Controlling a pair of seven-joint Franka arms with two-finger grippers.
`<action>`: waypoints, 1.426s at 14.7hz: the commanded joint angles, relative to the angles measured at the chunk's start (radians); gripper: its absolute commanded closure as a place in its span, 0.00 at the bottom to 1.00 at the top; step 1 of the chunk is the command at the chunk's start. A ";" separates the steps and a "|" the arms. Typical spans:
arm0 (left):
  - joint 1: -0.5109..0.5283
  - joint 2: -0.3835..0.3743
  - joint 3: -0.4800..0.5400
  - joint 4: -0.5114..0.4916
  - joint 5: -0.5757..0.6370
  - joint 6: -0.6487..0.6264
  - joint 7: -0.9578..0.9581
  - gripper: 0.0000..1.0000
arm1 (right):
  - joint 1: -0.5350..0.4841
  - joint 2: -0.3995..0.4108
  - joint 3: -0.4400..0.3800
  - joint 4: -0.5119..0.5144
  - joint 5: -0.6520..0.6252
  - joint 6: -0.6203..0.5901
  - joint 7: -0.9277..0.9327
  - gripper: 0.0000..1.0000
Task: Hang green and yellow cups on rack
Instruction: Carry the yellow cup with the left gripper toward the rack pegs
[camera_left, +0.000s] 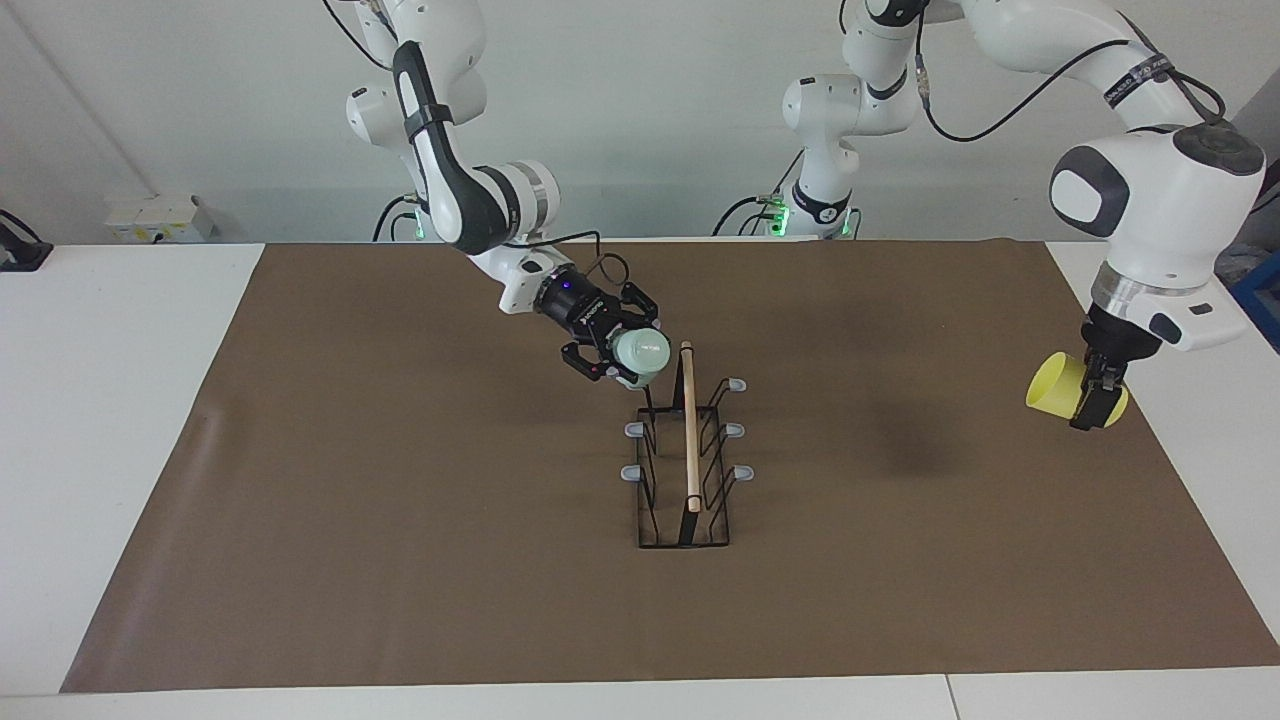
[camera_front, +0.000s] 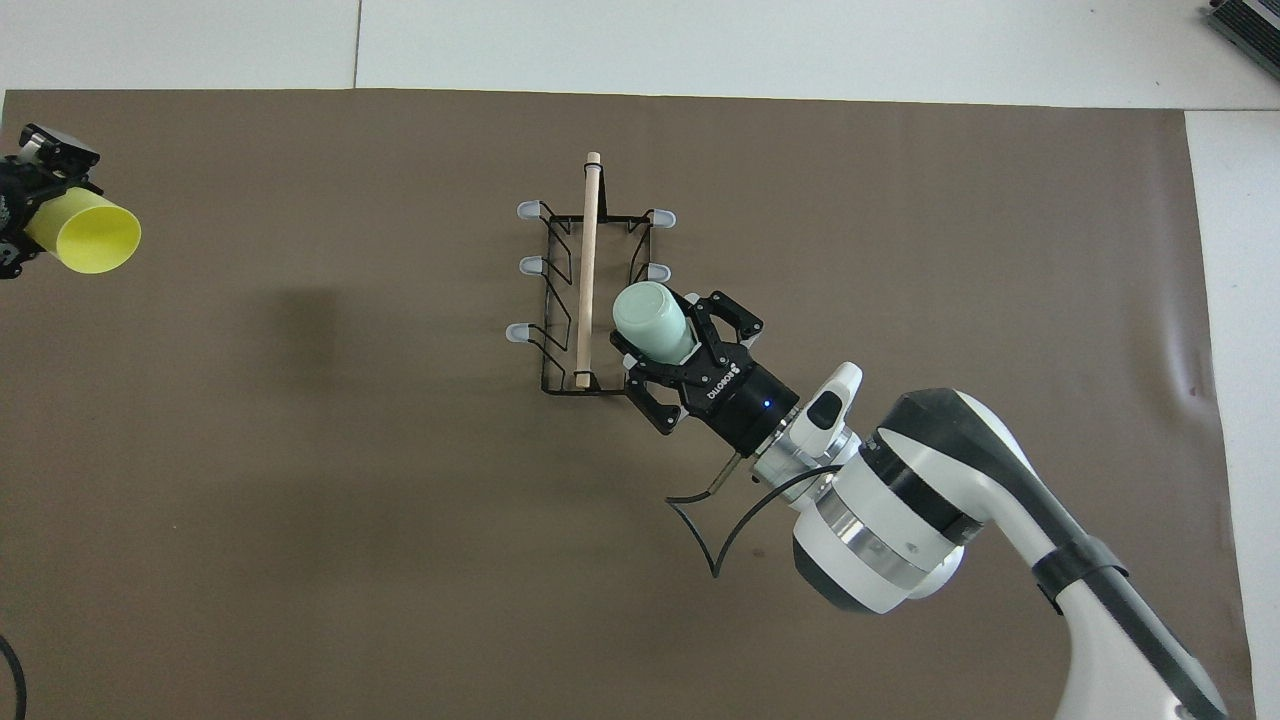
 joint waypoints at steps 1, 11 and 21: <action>0.007 -0.003 -0.038 -0.005 0.054 0.079 -0.019 1.00 | 0.011 0.009 0.006 0.010 0.186 0.031 -0.106 1.00; -0.002 -0.037 -0.144 -0.020 0.352 0.080 -0.188 1.00 | 0.011 0.044 0.006 0.047 0.186 -0.001 -0.114 1.00; -0.001 -0.083 -0.317 -0.110 0.854 0.119 -0.574 1.00 | -0.004 0.084 0.003 0.044 0.191 -0.093 -0.210 1.00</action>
